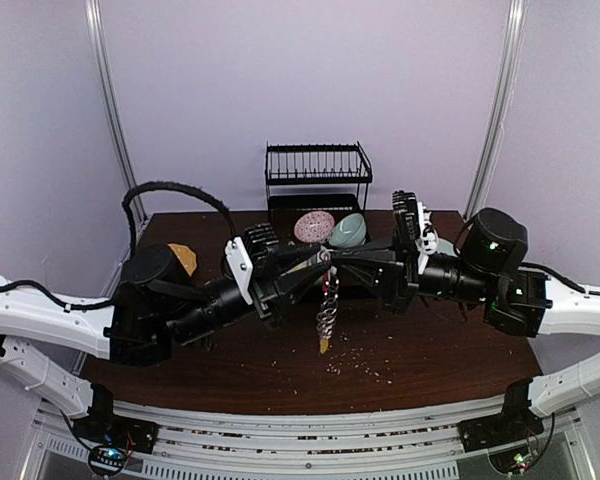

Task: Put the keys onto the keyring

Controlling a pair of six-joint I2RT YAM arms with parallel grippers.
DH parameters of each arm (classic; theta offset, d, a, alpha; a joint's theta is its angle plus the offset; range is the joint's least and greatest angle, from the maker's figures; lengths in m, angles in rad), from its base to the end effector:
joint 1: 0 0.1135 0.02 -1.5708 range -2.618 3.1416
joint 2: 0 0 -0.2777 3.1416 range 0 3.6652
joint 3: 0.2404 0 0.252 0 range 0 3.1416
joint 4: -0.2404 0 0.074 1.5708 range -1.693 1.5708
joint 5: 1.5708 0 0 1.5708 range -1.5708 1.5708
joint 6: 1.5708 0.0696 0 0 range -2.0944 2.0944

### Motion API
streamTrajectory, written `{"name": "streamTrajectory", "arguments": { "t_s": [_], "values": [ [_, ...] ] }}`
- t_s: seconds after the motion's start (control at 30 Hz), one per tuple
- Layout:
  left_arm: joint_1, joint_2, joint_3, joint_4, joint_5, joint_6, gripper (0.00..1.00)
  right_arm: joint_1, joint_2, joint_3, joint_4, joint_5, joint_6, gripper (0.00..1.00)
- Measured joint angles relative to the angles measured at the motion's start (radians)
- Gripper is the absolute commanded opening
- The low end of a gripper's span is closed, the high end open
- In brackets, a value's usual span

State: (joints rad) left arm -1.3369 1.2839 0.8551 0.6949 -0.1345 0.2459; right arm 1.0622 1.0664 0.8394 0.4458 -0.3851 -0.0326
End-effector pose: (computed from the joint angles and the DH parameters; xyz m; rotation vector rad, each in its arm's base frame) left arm 0.0848 -0.3158 0.3703 0.8765 1.0333 -0.8390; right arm 0.1101 0.2512 0.3901 -1.0333 1.0324 1.1121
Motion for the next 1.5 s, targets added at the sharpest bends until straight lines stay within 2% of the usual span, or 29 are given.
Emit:
{"name": "streamTrajectory", "arguments": {
  "t_s": [0.13,0.23,0.33,0.4,0.6,0.73,0.8,0.97,1.13,1.3,1.5],
  "values": [
    [0.004,-0.009,0.0,-0.037,-0.03,-0.018,0.51,0.0,0.0,0.001,-0.045,0.039,0.002,0.0],
    [0.052,-0.027,0.012,-0.146,-0.065,-0.084,0.56,-0.006,0.001,0.001,-0.084,0.069,0.001,0.0],
    [0.19,-0.04,0.024,-0.292,-0.081,-0.208,0.64,-0.02,0.006,0.001,-0.112,0.093,0.003,0.0],
    [0.3,-0.047,0.024,-0.396,-0.075,-0.298,0.65,-0.031,0.009,0.0,-0.126,0.106,0.003,0.0],
    [0.63,-0.031,-0.019,-0.658,-0.046,-0.527,0.59,-0.048,0.011,-0.024,-0.139,0.12,0.006,0.0],
    [0.821,0.045,-0.101,-0.749,0.008,-0.592,0.59,-0.058,0.001,-0.05,-0.147,0.12,0.005,0.0],
    [0.879,0.08,-0.143,-0.776,0.032,-0.612,0.6,-0.065,-0.009,-0.057,-0.164,0.119,0.003,0.0],
    [0.903,0.179,-0.201,-0.783,0.082,-0.652,0.6,-0.089,-0.037,-0.07,-0.198,0.108,0.001,0.0],
    [0.931,0.265,-0.221,-0.726,0.102,-0.672,0.49,-0.113,-0.064,-0.094,-0.21,0.073,0.0,0.0],
    [0.938,0.285,-0.218,-0.686,0.105,-0.677,0.44,-0.133,-0.086,-0.105,-0.234,0.051,-0.015,0.0],
    [0.938,0.285,-0.223,-0.669,0.117,-0.652,0.23,-0.145,-0.119,-0.138,-0.235,0.035,-0.022,0.0]
  ]
}}
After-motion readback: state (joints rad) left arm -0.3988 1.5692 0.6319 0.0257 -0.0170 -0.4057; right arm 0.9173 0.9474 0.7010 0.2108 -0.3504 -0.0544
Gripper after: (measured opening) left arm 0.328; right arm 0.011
